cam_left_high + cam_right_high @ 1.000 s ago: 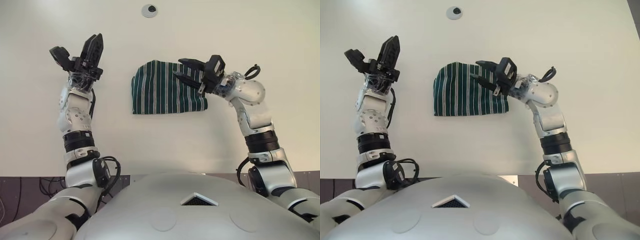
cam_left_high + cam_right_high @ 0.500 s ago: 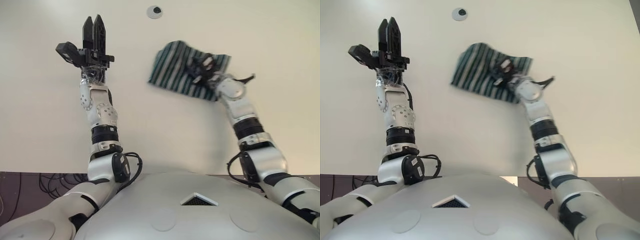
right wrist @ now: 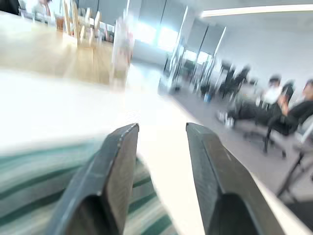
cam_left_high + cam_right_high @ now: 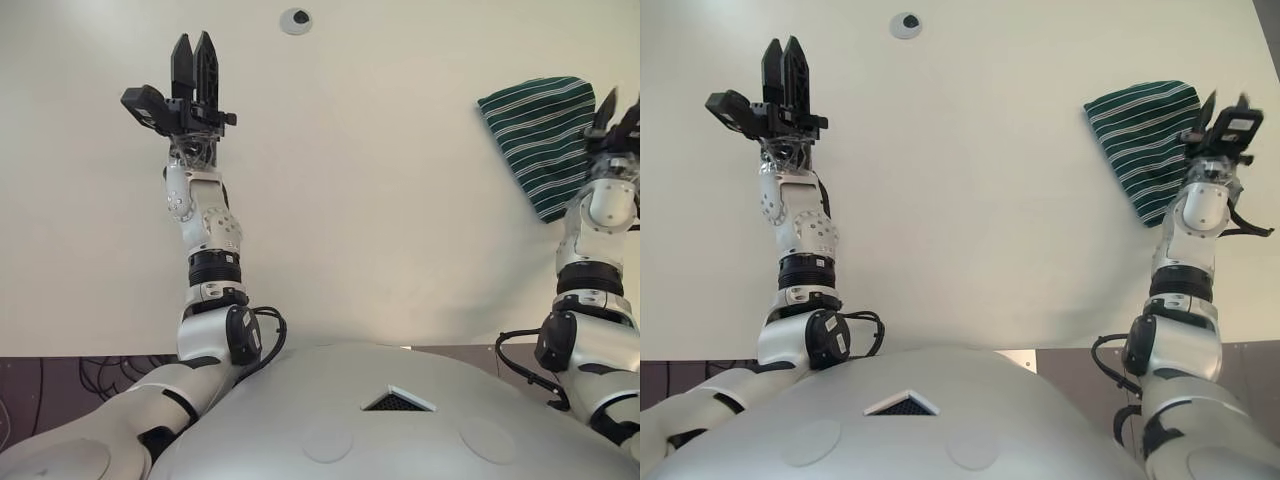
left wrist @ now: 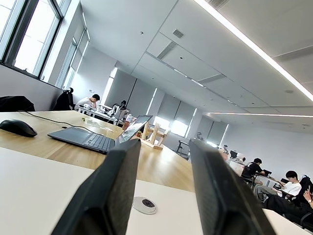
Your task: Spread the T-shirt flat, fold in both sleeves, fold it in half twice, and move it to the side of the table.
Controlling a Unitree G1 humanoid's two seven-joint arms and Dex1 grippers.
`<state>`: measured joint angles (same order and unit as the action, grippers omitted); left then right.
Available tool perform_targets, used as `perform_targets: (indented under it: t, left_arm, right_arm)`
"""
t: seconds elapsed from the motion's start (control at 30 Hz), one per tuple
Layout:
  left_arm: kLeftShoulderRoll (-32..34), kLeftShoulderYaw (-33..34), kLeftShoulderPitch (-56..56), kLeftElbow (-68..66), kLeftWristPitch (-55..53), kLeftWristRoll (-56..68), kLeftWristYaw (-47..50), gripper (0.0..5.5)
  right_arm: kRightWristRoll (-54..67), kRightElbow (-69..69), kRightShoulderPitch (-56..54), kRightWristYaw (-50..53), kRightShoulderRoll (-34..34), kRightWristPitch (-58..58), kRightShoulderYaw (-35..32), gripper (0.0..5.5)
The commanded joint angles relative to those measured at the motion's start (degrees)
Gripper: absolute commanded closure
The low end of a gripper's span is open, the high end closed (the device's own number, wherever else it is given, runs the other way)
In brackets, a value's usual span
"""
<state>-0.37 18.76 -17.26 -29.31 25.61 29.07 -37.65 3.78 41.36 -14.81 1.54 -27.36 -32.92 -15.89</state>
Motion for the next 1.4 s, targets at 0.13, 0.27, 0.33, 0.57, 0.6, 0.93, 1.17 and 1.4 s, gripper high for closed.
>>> perform_targets:
  t: [0.13, 0.27, 0.33, 0.57, 0.6, 0.93, 1.17, 1.4]
  left_arm:
    - [-2.0, -1.56, -3.3, 7.67, 3.07, -6.4, 13.09, 3.69]
    - [-3.09, -5.35, -5.4, 9.52, 5.53, -15.39, 20.16, 3.69]
    - [-4.29, -7.48, -4.43, 9.61, 8.4, -19.5, 22.64, 3.69]
    - [-4.76, -8.54, -5.88, 5.27, 18.34, -32.93, 36.19, 3.69]
    - [-5.19, -9.26, -5.69, 4.63, 17.88, -32.75, 36.53, 3.69]
    - [-4.43, -12.76, -2.3, 1.93, 17.89, -30.55, 36.36, 3.69]
    - [-3.21, -13.3, -3.07, 1.58, 17.65, -29.54, 36.6, 3.69]
    - [-3.3, -13.58, -3.69, 0.73, 17.71, -29.45, 36.75, 3.69]
  right_arm:
    - [-9.08, -24.72, -1.05, 9.01, 5.91, -5.94, 1.52, 3.74]
    - [-8.23, -29.41, -5.5, 8.01, 11.66, -1.19, 6.34, 3.74]
    - [-6.95, -29.72, -5.81, 6.84, 15.55, -0.16, 9.52, 3.74]
    - [1.38, -24.17, -5.3, -2.89, 24.47, 4.83, 15.78, 3.74]
    - [1.49, -24.03, -5.21, -4.24, 24.97, 6.14, 16.81, 3.74]
    - [-9.65, -17.93, -5.2, 5.83, 26.01, 20.17, 18.22, 3.74]
    - [-17.39, -18.66, -6.59, 10.46, 24.61, 21.43, 19.51, 3.74]
    - [-19.17, -19.96, -6.38, 11.97, 24.8, 20.3, 20.03, 3.74]
